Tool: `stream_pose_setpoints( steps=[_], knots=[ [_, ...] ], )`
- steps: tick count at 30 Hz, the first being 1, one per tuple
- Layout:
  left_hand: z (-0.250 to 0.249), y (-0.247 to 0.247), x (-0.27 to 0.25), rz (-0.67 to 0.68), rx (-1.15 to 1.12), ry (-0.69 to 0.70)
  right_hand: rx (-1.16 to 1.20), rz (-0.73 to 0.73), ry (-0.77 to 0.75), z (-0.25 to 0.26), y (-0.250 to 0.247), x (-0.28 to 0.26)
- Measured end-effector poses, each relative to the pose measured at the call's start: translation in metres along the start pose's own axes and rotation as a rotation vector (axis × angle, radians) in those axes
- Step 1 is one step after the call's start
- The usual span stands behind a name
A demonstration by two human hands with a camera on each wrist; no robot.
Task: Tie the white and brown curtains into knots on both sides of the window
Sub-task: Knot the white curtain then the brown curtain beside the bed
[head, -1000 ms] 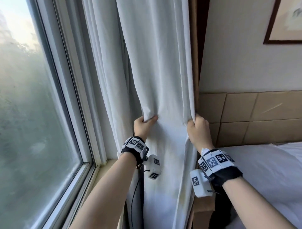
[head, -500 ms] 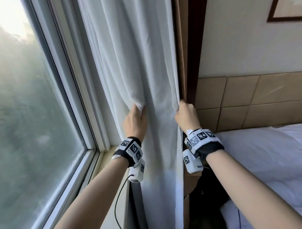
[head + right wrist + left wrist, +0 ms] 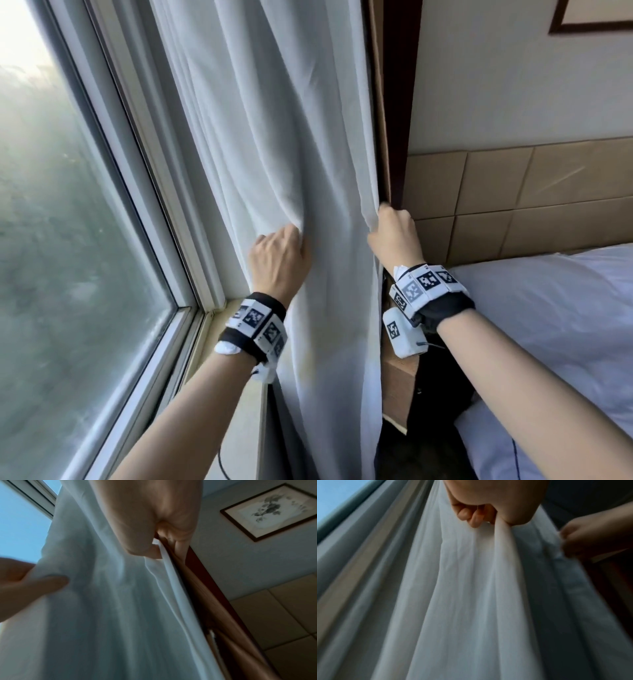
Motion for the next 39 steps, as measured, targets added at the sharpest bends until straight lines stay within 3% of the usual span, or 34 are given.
stream_pose_setpoints(
  steps=[3, 6, 8, 10, 12, 14, 16, 18, 19, 20, 22, 25, 27, 30, 39],
  knots=[
    [-0.045, 0.008, -0.005, 0.077, -0.238, 0.073, 0.156, 0.105, 0.058, 0.015, 0.009, -0.009],
    [-0.058, 0.026, 0.001, 0.236, -0.592, -0.139, 0.607, 0.157, 0.26, 0.012, 0.01, -0.012],
    [-0.06, 0.039, 0.006, 0.329, -0.774, -0.258, 0.886, 0.285, 0.333, 0.015, 0.013, -0.015],
    [-0.067, 0.049, 0.007, 0.46, -0.841, -0.218, 0.802, 0.351, 0.268, 0.015, 0.015, -0.014],
    [-0.071, 0.057, 0.003, 0.614, -0.967, -0.188, 0.527, 0.177, 0.173, 0.004, 0.009, -0.01],
    [-0.061, 0.066, -0.003, 0.694, -1.12, -0.236, 0.432, 0.061, 0.135, -0.007, 0.004, -0.009],
    [-0.028, 0.069, 0.0, 0.537, -1.196, -0.397, 0.328, 0.082, 0.093, -0.014, 0.005, -0.008],
    [0.015, 0.075, -0.001, 0.32, -1.168, -0.604, 0.235, 0.084, 0.044, -0.016, 0.004, -0.007],
    [0.036, 0.082, -0.002, 0.276, -1.123, -0.687, 0.201, 0.065, 0.02, -0.016, 0.004, -0.006],
    [0.049, 0.087, -0.004, 0.294, -1.082, -0.744, 0.17, 0.047, 0.0, -0.016, 0.003, -0.007],
    [0.065, 0.104, -0.005, 0.455, -1.045, -0.807, 0.159, 0.049, -0.031, -0.016, 0.003, -0.008],
    [0.048, 0.122, -0.002, 0.782, -1.244, -0.902, 0.227, 0.116, -0.043, -0.014, 0.005, -0.007],
    [0.018, 0.124, 0.01, 0.873, -1.43, -0.862, 0.245, 0.162, -0.034, -0.012, 0.007, -0.003],
    [-0.018, 0.121, 0.027, 0.831, -1.575, -0.854, 0.234, 0.233, 0.01, -0.009, 0.014, 0.005],
    [-0.03, 0.132, 0.025, 0.847, -1.513, -0.897, 0.311, 0.264, 0.053, -0.009, 0.022, 0.009]
  ],
)
Point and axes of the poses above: each hand's wrist, its own x-axis towards the middle knuckle, its own y-axis out of the palm, z = x × y, the point moved 6 cm from there along x, towards the middle knuckle, and after that the axes turned 5 degrees about -x, right-handed, at the moved point
